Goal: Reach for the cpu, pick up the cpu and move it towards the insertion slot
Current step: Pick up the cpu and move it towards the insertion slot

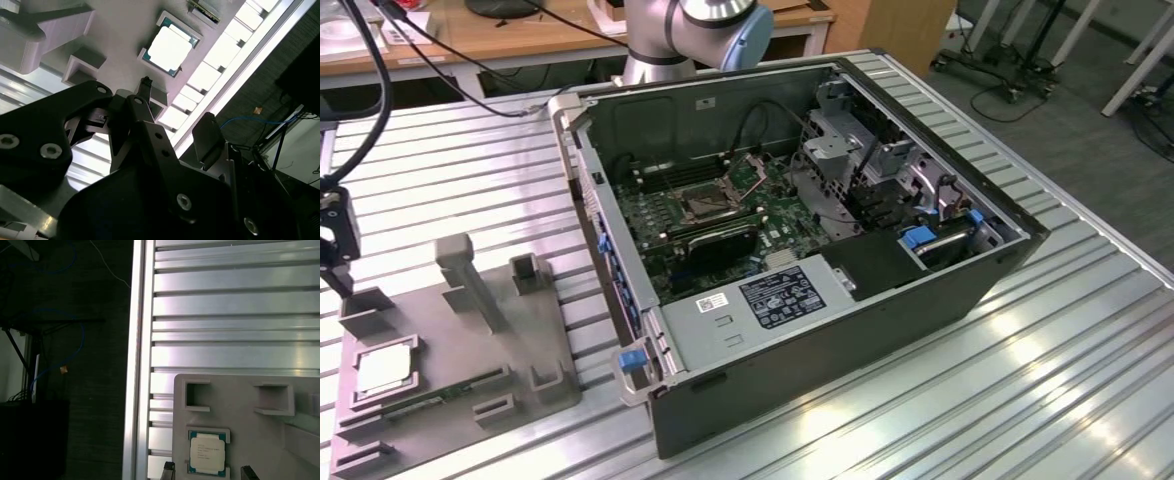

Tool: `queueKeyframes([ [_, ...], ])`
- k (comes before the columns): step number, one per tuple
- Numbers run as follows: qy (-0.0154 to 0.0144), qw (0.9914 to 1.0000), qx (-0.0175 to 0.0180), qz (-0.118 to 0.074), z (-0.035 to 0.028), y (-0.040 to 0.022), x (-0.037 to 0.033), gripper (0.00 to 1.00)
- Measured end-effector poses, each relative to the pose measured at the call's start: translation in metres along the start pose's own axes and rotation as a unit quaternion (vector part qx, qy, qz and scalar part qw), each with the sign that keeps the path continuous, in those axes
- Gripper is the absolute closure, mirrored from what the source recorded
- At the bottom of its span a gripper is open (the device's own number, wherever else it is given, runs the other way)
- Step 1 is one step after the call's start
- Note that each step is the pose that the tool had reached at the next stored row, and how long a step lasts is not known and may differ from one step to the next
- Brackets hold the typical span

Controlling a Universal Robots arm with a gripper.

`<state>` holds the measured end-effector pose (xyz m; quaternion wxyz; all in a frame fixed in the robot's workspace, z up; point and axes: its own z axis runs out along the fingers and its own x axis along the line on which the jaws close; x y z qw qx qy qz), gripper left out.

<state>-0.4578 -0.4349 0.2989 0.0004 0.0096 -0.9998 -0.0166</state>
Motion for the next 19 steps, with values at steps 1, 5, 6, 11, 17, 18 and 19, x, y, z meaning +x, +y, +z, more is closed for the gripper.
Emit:
queueKeyframes([
  [1, 0.0000, 1.00000, 0.0000, 0.000, 0.0002, 0.0000, 0.0000, 0.40],
  [5, 0.0000, 1.00000, 0.0000, 0.000, 0.0010, -0.0001, 0.0000, 0.40],
  [6, 0.0000, 1.00000, 0.0000, 0.000, 0.0013, -0.0001, 0.0000, 0.40],
  [11, 0.0000, 1.00000, 0.0000, 0.000, 0.0023, -0.0002, 0.0000, 0.40],
  [17, 0.0000, 1.00000, 0.0000, 0.000, 0.0027, -0.0002, 0.0000, 0.40],
  [18, 0.0000, 1.00000, 0.0000, 0.000, 0.0028, -0.0002, 0.0000, 0.40],
  [19, -0.0001, 1.00000, 0.0000, 0.000, 0.0030, -0.0002, 0.0000, 0.40],
])
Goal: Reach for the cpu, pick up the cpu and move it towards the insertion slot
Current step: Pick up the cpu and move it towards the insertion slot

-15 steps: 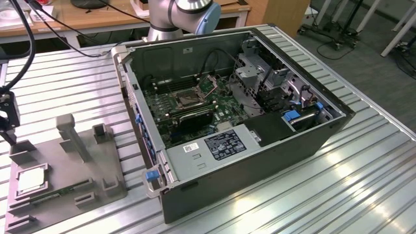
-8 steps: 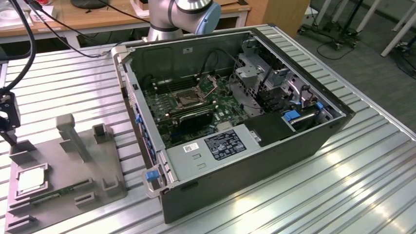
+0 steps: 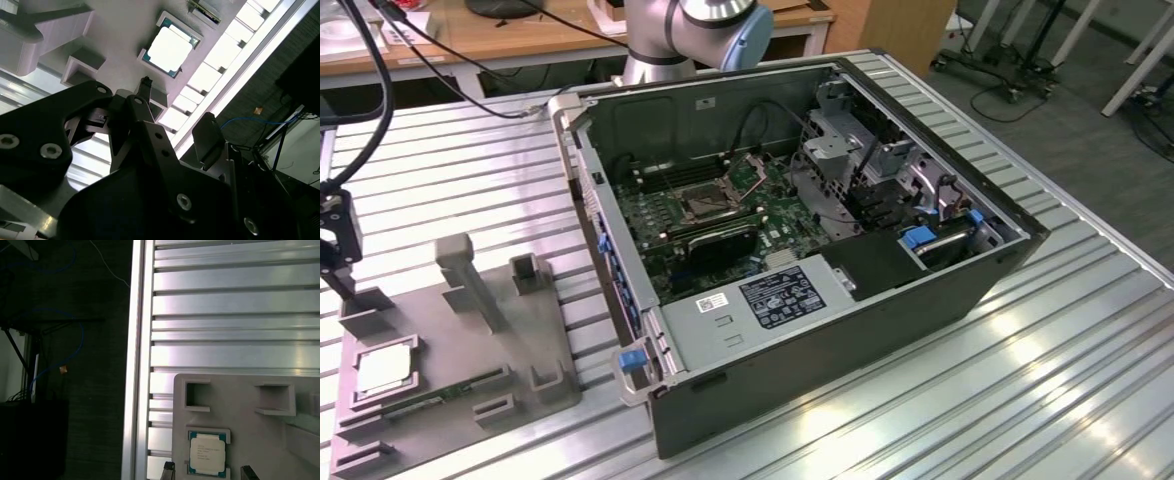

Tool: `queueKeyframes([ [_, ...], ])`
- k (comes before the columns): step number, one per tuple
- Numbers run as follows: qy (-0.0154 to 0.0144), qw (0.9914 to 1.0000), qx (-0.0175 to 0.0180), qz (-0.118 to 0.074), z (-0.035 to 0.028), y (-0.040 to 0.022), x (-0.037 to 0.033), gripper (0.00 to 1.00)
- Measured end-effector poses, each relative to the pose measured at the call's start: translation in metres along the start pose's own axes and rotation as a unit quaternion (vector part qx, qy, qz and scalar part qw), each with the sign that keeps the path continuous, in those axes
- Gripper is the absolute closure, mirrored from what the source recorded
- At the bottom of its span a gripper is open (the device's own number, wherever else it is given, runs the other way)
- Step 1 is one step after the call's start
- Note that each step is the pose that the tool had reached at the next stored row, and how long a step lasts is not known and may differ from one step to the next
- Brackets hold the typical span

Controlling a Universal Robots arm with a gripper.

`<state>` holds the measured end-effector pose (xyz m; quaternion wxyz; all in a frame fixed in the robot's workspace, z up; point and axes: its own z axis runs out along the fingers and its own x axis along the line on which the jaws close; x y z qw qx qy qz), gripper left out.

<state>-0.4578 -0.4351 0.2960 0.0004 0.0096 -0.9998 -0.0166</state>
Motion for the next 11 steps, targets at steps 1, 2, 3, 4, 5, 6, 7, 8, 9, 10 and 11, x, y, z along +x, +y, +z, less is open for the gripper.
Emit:
queueKeyframes([
  [1, -0.0001, 1.00000, 0.0000, 0.000, 0.0002, -0.0002, 0.0000, 0.40],
  [2, 0.0000, 1.00000, 0.0000, 0.000, 0.0002, -0.0004, 0.0000, 0.40],
  [3, 0.0001, 1.00000, 0.0001, 0.000, 0.0002, -0.0006, 0.0000, 0.40],
  [4, 0.0001, 1.00000, 0.0002, 0.000, 0.0003, -0.0007, 0.0000, 0.40],
  [5, 0.0001, 1.00000, 0.0002, 0.000, 0.0005, -0.0007, -0.0001, 0.40],
  [6, 0.0001, 1.00000, 0.0002, 0.000, 0.0006, -0.0007, -0.0001, 0.40],
  [7, 0.0001, 1.00000, 0.0002, 0.000, 0.0007, -0.0007, -0.0001, 0.40],
  [8, 0.0001, 1.00000, 0.0002, 0.000, 0.0006, -0.0007, -0.0001, 0.40],
  [9, 0.0001, 1.00000, 0.0002, 0.000, 0.0007, -0.0007, -0.0001, 0.40],
  [10, 0.0001, 1.00000, 0.0002, 0.000, 0.0008, -0.0007, -0.0001, 0.40],
  [11, 0.0001, 1.00000, 0.0002, 0.000, 0.0008, -0.0007, -0.0001, 0.40],
])
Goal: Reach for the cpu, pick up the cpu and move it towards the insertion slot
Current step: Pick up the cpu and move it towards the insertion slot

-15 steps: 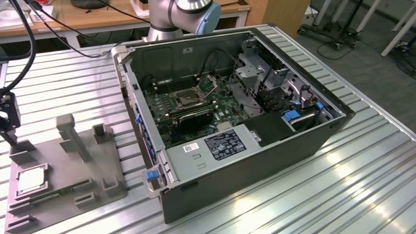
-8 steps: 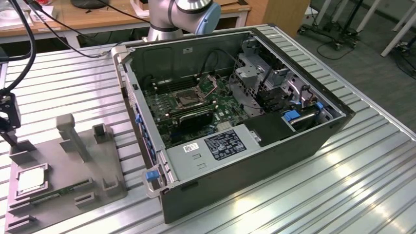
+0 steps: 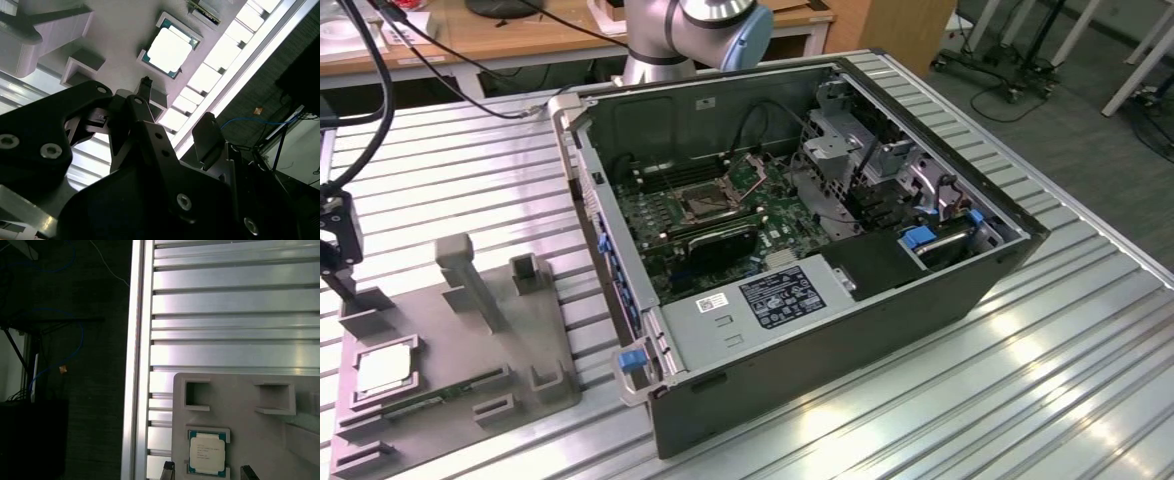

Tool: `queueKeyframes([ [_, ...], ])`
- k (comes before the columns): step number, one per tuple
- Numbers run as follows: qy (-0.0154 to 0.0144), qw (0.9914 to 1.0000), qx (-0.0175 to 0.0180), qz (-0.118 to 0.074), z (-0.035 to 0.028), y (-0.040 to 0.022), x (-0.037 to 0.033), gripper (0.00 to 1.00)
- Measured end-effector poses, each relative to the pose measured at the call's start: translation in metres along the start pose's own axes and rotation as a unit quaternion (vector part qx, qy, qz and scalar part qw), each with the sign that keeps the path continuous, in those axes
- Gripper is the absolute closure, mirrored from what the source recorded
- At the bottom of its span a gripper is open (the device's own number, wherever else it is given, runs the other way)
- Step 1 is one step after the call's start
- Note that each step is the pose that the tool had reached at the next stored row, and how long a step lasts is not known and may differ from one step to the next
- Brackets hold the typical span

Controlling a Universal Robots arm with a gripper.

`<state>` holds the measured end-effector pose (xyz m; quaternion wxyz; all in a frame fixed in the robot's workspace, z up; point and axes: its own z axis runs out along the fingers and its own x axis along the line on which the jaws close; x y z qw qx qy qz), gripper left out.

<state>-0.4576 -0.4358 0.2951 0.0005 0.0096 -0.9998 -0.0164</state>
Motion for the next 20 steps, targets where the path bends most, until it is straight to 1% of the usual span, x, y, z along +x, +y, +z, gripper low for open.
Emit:
queueKeyframes([
  [7, 0.0000, 1.00000, 0.0000, 0.000, 0.0002, 0.0000, 0.0000, 0.40],
  [10, 0.0000, 1.00000, -0.0001, 0.000, 0.0011, -0.0017, 0.0000, 0.40],
  [14, -0.0001, 1.00000, -0.0001, 0.000, 0.0042, -0.0058, 0.0001, 0.40],
  [20, 0.0000, 1.00000, 0.0000, 0.000, 0.0101, -0.0064, -0.0053, 0.40],
])
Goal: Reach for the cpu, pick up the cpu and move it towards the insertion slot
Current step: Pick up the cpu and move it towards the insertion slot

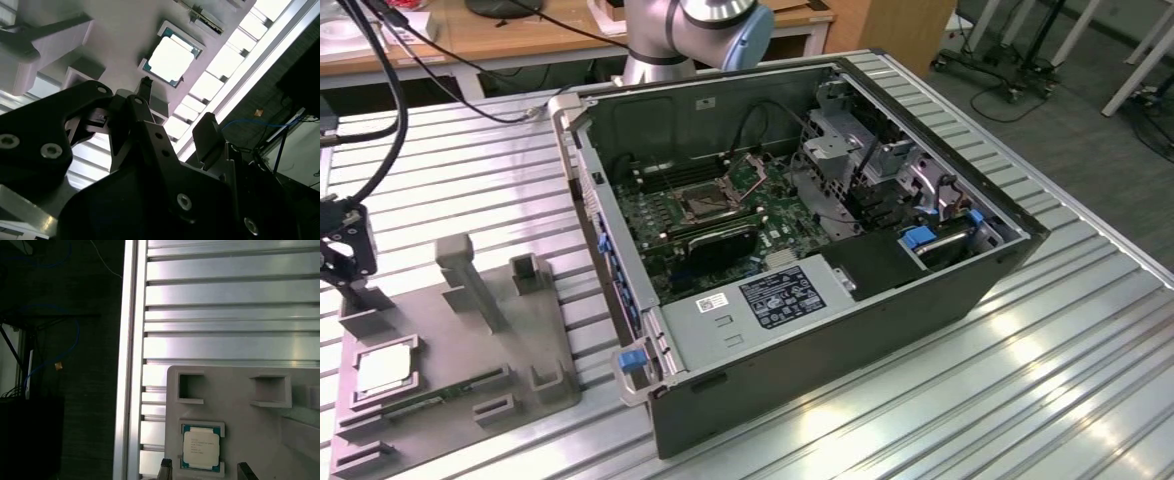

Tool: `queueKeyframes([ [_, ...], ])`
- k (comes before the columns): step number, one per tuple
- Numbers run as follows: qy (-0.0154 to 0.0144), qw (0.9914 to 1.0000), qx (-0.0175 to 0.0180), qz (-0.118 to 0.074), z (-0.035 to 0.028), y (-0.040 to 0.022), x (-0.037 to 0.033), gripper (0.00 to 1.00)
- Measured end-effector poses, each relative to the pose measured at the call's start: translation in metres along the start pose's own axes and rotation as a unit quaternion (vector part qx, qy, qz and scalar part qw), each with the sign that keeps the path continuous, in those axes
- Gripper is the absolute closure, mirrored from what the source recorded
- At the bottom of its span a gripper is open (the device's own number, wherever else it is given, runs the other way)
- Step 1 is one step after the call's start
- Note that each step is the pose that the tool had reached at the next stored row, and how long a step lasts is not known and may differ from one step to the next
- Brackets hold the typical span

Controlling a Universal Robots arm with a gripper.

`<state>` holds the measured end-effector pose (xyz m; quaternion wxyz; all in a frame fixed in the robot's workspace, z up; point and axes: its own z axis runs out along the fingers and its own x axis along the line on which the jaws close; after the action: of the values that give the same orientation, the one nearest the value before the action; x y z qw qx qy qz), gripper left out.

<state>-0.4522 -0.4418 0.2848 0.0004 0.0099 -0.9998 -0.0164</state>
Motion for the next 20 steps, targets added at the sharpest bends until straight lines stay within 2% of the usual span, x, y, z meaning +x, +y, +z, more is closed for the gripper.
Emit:
queueKeyframes([
  [17, 0.0000, 1.00000, 0.0001, 0.000, 0.0038, -0.0002, -0.0006, 0.40],
  [20, 0.0000, 1.00000, 0.0001, 0.000, 0.0062, -0.0002, -0.0005, 0.40],
])
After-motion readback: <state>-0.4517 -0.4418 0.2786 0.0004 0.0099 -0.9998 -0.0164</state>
